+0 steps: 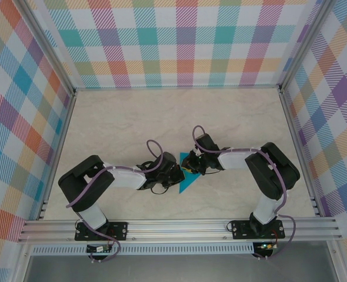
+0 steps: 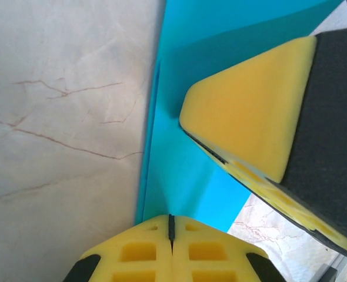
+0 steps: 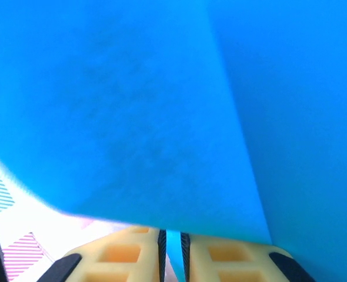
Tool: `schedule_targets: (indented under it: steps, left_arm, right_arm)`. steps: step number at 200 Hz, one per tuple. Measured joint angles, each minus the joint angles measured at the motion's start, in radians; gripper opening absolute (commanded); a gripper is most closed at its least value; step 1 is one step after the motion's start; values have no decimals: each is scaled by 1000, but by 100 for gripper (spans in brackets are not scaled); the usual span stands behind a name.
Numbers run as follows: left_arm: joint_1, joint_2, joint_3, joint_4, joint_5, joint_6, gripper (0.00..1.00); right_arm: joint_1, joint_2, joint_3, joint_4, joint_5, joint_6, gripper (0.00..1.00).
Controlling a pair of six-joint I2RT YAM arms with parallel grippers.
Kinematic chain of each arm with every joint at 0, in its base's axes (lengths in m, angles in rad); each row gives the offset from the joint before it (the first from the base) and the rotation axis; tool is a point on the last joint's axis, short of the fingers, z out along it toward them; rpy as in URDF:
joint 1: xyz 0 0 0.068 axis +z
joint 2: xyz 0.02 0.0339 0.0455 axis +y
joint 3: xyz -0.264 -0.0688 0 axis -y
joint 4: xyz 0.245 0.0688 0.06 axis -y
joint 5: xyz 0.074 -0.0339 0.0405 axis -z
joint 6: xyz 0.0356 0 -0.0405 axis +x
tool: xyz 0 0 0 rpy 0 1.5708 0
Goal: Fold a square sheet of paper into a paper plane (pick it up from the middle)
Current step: Fourth fold the wing at the center of the table.
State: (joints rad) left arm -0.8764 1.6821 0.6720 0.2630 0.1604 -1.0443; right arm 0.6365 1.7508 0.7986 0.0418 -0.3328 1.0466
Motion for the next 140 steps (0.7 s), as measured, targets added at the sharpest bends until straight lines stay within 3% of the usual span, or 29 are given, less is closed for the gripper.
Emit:
schedule_targets:
  steps: [60, 110, 140]
  left_arm:
    - [-27, -4, -2, -6, -47, 0, 0]
    - [-36, -5, -2, -6, -62, 0, 0]
    - [-39, -5, 2, -16, -69, 1, 0]
  right_arm:
    - [-57, -58, 71, -202, 16, -154, 21]
    - [-91, -144, 84, -227, -54, -281, 6]
    - [-75, -130, 68, -206, -116, -306, 3]
